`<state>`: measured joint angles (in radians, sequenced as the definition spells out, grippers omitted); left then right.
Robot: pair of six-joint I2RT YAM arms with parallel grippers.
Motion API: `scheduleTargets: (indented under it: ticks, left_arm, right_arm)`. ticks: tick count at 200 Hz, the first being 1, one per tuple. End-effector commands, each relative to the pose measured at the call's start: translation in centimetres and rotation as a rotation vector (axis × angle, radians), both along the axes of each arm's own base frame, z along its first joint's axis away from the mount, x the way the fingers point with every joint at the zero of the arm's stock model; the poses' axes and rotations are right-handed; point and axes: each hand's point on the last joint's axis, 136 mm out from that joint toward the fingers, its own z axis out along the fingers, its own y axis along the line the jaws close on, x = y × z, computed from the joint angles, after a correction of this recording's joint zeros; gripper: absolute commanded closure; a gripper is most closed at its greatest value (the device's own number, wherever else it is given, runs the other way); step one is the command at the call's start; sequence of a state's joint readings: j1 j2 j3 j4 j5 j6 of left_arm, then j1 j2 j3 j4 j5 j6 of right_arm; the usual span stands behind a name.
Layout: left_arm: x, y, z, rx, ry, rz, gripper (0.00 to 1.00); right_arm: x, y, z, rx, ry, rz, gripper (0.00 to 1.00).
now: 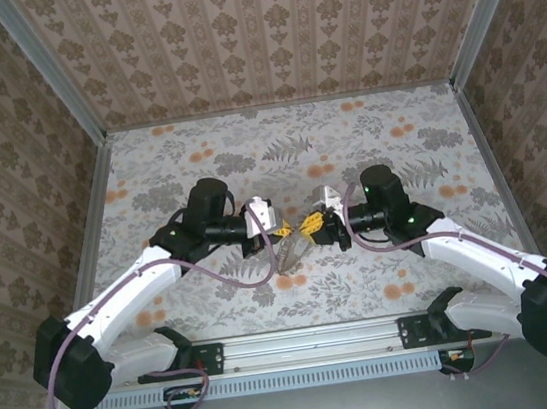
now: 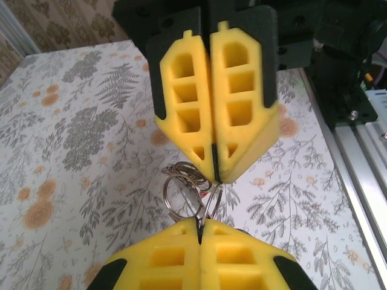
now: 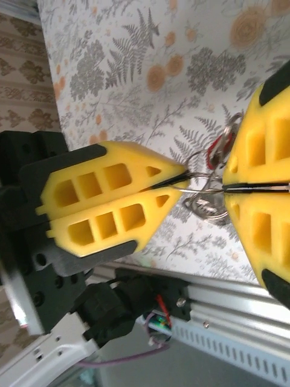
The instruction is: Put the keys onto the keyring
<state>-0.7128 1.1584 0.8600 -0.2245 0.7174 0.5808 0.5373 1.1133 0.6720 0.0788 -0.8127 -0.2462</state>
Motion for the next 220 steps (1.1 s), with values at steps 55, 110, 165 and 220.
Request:
scheduleTargets:
  ticks: [55,110,165,220]
  left_arm:
    - [0.7,0.1,1.3,0.144,-0.139,0.058,1.0]
    - [0.7,-0.3,1.7,0.15,-0.142,0.063,1.0]
    - [1.0,-0.7,2.4,0.144,-0.145,0.078,1.0]
    - [0.8,-0.7,2.2,0.149,-0.159,0.062,1.0]
  right_arm:
    - [0.2,-0.5,-0.2,-0.181,-0.151,0.0,0.68]
    - [0.8,0.4,0.8,-0.155,-0.236,-0.015,0.68]
    - [0.8,1.6,0.9,-0.116,-0.234,0.002,0.7]
    - [1.3,1.9,0.7,-0.117,-0.235,-0.019,0.84]
